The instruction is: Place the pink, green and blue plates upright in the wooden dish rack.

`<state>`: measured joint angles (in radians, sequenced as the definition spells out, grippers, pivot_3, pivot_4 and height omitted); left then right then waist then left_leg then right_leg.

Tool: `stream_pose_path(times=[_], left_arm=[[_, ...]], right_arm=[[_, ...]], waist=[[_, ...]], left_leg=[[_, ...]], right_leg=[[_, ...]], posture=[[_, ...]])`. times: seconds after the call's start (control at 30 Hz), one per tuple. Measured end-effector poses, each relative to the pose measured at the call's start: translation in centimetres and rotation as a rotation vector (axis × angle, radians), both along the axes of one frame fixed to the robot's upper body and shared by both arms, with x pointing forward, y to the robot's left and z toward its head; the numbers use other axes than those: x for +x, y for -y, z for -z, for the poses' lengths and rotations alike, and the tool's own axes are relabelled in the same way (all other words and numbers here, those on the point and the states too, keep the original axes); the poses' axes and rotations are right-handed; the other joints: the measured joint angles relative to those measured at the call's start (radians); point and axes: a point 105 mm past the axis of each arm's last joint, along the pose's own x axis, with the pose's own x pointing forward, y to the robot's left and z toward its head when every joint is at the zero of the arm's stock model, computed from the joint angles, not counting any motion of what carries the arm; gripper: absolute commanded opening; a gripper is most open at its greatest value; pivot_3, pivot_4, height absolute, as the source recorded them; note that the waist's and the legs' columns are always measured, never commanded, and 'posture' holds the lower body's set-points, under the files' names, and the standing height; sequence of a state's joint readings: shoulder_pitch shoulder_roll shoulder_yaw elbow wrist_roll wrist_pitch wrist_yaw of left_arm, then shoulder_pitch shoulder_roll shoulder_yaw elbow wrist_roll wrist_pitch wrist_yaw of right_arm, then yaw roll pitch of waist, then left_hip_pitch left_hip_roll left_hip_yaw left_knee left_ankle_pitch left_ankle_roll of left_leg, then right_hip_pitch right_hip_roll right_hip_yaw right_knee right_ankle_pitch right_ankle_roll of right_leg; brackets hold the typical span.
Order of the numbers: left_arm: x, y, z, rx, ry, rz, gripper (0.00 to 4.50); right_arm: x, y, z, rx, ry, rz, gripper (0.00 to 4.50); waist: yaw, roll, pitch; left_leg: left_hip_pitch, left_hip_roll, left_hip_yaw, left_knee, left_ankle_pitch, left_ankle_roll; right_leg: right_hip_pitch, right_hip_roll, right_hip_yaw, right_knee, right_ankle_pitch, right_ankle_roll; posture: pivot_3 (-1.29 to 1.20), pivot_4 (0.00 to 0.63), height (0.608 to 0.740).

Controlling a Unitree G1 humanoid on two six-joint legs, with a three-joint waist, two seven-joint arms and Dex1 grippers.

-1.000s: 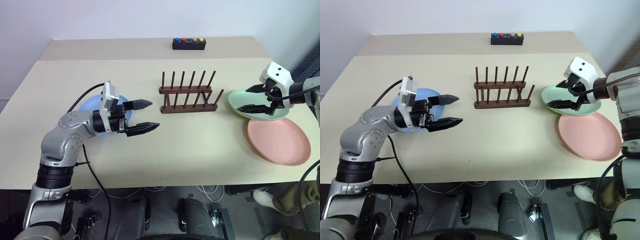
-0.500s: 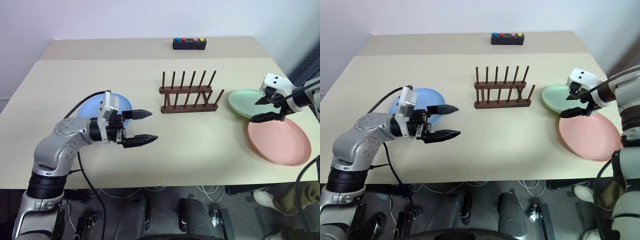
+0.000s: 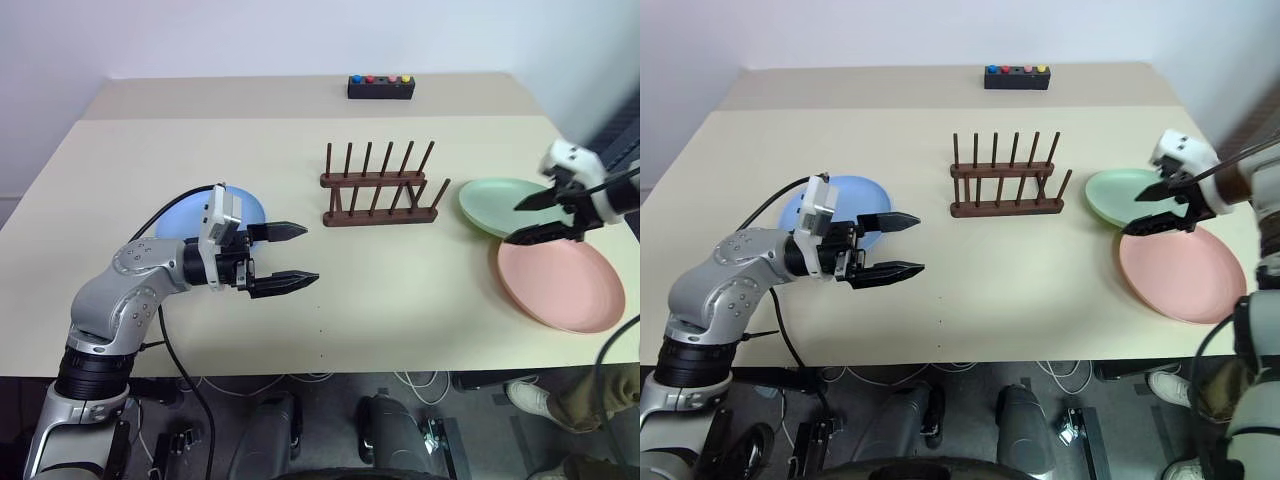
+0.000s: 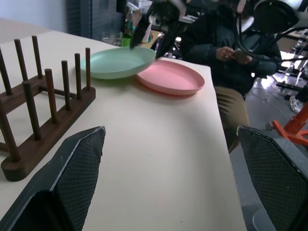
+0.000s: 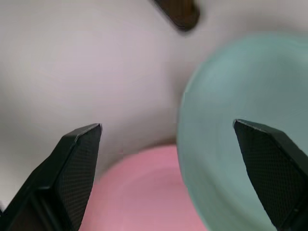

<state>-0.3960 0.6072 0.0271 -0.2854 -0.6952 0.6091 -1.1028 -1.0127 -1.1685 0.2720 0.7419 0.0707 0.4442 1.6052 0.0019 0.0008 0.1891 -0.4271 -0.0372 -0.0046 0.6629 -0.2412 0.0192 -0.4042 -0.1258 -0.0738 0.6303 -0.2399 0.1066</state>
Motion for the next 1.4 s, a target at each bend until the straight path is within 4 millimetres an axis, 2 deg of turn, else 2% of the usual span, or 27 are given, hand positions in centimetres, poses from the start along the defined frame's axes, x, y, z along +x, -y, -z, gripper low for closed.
stream_pose_path(times=[0.07,0.13,0.17,0.23,0.33,0.57,0.83,1.1,1.2,1.4], left_arm=[[0.0,0.0,0.0,-0.004,-0.001,0.004,4.5],[0.0,0.0,0.0,-0.005,-0.003,0.003,4.5],[-0.1,0.0,0.0,-0.007,-0.002,0.006,4.5],[-0.1,0.1,-0.1,-0.013,-0.002,0.009,4.5],[-0.1,0.4,-0.2,-0.025,0.003,0.022,4.5],[-0.2,1.2,0.2,-0.018,0.043,0.068,4.5],[-0.6,2.1,1.0,0.028,0.178,0.134,4.5],[-0.3,2.1,1.3,0.04,0.191,0.162,4.5],[-0.3,2.2,1.6,0.047,0.182,0.169,4.5],[-0.2,2.5,1.8,0.024,0.151,0.169,4.5]], right_arm=[[-2.1,1.1,0.1,0.006,-0.047,0.039,4.48],[-4.1,1.5,1.9,0.005,-0.148,0.058,4.48],[-5.6,1.6,3.4,0.015,-0.233,0.072,4.48],[-7.2,1.5,5.0,0.043,-0.317,0.095,4.48],[-8.6,2.1,5.5,0.05,-0.325,0.161,4.48],[-9.6,0.9,7.7,0.076,-0.258,0.204,4.48],[-8.5,-0.2,9.2,0.05,-0.068,0.199,4.48],[-8.5,-0.2,10.3,-0.013,-0.035,0.213,4.48],[-8.3,-0.1,10.2,-0.015,-0.03,0.225,3.68],[-8.3,-0.3,10.8,-0.029,-0.057,0.222,0.6]], waist=[[0.009,0.0,0.0],[0.01,0.0,0.0],[0.011,0.0,0.0],[0.009,0.001,0.0],[0.008,0.004,-0.001],[0.013,0.003,-0.001],[0.012,0.003,-0.001],[0.013,0.002,-0.001],[0.012,0.002,-0.001],[0.012,0.002,-0.001]], left_leg=[[0.0,0.0,0.0,0.0,-0.001,0.0],[0.0,0.0,0.001,0.0,-0.001,0.001],[0.0,0.0,0.001,0.0,-0.001,0.001],[0.0,0.0,0.003,0.001,-0.001,0.001],[0.001,0.0,0.004,0.001,-0.001,0.001],[0.0,0.0,0.004,0.001,-0.001,0.001],[0.0,0.0,0.004,0.001,-0.001,0.001],[0.0,0.0,0.004,0.001,-0.001,0.002],[0.0,0.0,0.004,0.001,-0.001,0.002],[0.0,0.0,0.003,0.001,-0.001,0.002]], right_leg=[[0.0,0.0,0.0,-0.001,0.0,0.0],[0.0,-0.001,0.0,-0.001,0.0,-0.001],[0.0,-0.002,0.0,-0.001,-0.001,-0.001],[0.0,-0.003,0.001,-0.001,-0.001,-0.001],[-0.001,-0.002,0.003,0.0,0.0,-0.001],[0.0,-0.001,0.003,-0.001,0.0,0.0],[0.0,0.0,0.003,-0.001,0.0,-0.001],[0.0,0.0,0.003,-0.001,0.0,0.0],[0.0,0.0,0.003,-0.001,0.0,0.0],[0.0,0.0,0.003,-0.001,0.0,0.0]], posture=[[0.0,0.15,0.735],[0.0,0.15,0.735],[0.0,0.15,0.735],[0.0,0.15,0.735],[0.0,0.15,0.735],[0.0,0.15,0.735],[0.0,0.15,0.735],[0.0,0.15,0.735],[0.0,0.15,0.735],[0.0,0.15,0.735]])
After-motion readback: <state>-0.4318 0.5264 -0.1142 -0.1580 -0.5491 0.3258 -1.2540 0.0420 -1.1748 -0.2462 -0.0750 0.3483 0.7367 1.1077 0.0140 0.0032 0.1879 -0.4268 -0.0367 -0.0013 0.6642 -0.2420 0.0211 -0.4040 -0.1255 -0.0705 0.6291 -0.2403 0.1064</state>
